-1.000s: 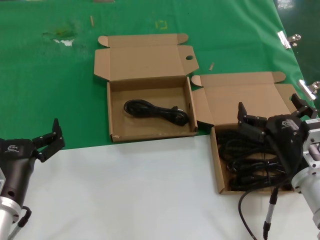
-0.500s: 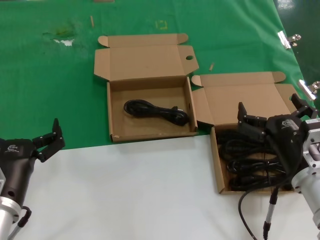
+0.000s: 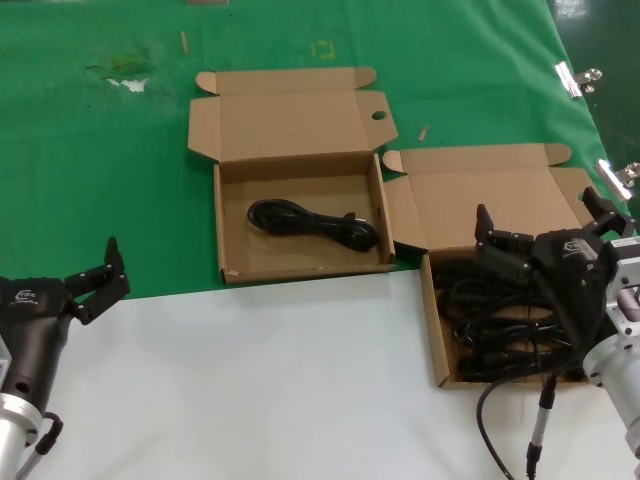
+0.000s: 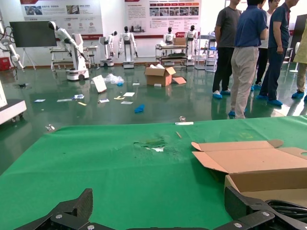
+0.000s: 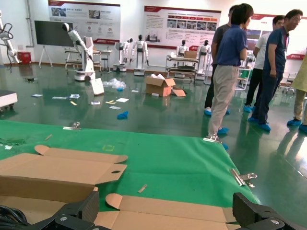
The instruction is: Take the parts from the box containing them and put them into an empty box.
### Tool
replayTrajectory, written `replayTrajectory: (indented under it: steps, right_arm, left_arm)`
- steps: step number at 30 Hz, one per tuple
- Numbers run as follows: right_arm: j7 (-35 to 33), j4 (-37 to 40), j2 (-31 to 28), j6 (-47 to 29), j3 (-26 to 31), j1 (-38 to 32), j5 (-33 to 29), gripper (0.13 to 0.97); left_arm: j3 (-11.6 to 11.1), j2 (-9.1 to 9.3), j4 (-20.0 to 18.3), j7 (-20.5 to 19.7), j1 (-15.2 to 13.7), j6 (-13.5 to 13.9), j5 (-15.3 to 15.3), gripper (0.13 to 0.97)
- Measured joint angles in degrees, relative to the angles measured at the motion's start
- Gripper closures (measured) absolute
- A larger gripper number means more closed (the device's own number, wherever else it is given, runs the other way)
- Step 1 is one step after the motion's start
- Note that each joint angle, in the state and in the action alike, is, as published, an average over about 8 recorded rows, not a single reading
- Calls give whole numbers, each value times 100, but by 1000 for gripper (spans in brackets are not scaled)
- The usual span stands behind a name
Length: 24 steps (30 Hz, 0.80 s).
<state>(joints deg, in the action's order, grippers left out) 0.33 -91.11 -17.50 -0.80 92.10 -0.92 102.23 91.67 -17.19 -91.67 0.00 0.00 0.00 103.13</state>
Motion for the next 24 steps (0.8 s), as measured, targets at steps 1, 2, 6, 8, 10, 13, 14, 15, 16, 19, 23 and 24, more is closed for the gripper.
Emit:
replayTrajectory:
  steps: [1,2,6,8,10,13,14,15,16,19,23,24]
  right_arm:
    - [0,0,0,0,0,0,0,129]
    - [0,0,0,0,0,0,0,129]
    - [0,0,0,0,0,0,0,129]
    - [0,0,0,0,0,0,0,129]
    - [0,0,0,0,0,0,0,129]
    - [0,0,0,0,0,0,0,129]
    - [0,0,0,0,0,0,0,129]
    - [0,0,0,0,0,0,0,129]
    - [0,0,0,0,0,0,0,129]
    - [0,0,0,0,0,0,0,129]
    - [0,0,0,0,0,0,0,129]
    - [0,0,0,0,0,0,0,129]
  left_arm:
    - [0,0,0,0,0,0,0,132]
    - [0,0,0,0,0,0,0,132]
    - [0,0,0,0,0,0,0,132]
    - [0,0,0,0,0,0,0,132]
    - [0,0,0,0,0,0,0,132]
    - [0,0,0,0,0,0,0,132]
    - [0,0,0,0,0,0,0,132]
    - [0,0,0,0,0,0,0,132]
    - [0,0,0,0,0,0,0,132]
    - [0,0,0,0,0,0,0,132]
    - [0,0,0,0,0,0,0,132]
    - [0,0,0,0,0,0,0,132]
